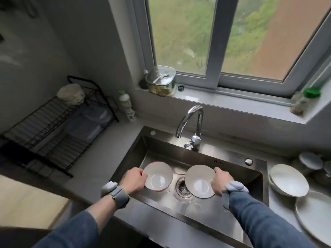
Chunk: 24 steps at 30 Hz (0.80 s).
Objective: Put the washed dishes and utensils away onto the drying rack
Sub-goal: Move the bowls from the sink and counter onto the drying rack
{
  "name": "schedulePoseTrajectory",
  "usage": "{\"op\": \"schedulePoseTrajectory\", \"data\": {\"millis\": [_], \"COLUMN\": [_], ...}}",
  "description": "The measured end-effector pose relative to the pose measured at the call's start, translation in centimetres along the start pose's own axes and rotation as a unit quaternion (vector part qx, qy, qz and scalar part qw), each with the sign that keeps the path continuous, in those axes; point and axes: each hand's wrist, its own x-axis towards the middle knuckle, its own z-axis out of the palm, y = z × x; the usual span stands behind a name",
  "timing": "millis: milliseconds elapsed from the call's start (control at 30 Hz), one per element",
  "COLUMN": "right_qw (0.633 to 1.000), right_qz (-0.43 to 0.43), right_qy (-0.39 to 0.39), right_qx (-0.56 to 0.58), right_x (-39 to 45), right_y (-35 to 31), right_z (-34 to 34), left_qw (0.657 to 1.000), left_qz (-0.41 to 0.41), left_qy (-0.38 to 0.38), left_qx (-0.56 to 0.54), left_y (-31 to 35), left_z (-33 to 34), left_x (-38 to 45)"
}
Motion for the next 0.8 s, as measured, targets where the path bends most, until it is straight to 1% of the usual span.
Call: {"op": "schedulePoseTrajectory", "data": {"millis": [167,267,400,433,500,567,667,700,800], "right_qw": [0.998,0.997,0.994,0.993,0.991,0.988,0.985,0.985,0.981], "right_qz": [-0.057,-0.078,-0.098,-0.100,-0.107,-0.116,-0.132,-0.136,-0.140], "right_qy": [0.016,0.026,0.054,0.058,0.082,0.096,0.107,0.107,0.130], "right_qx": [-0.004,-0.004,0.010,0.013,0.018,0.021,0.028,0.029,0.038], "right_x": [1.2,1.4,1.7,1.5,1.7,1.5,1.6,1.4,1.6], "right_y": [-8.3,-12.5,-19.4,-19.8,-23.4,-25.5,-30.2,-30.8,-34.8], "right_z": [-0.5,-0.9,-0.8,-1.0,-1.1,-1.6,-2.2,-2.6,-2.8], "left_qw": [0.997,0.997,0.995,0.993,0.990,0.987,0.981,0.980,0.970], "left_qz": [-0.008,0.005,0.038,0.051,0.069,0.081,0.099,0.103,0.114], "left_qy": [0.071,0.078,0.095,0.103,0.122,0.139,0.165,0.172,0.212], "left_qx": [0.008,0.023,0.008,0.006,-0.006,-0.007,-0.005,-0.009,-0.047], "left_y": [-3.4,-5.2,-8.0,-7.9,-9.5,-10.2,-12.4,-12.6,-14.4], "left_z": [-7.0,-10.5,-16.6,-17.4,-20.9,-23.5,-29.1,-30.5,-35.7], "left_x": [-0.2,0.5,2.4,2.6,4.1,5.4,8.1,9.0,12.6]}}
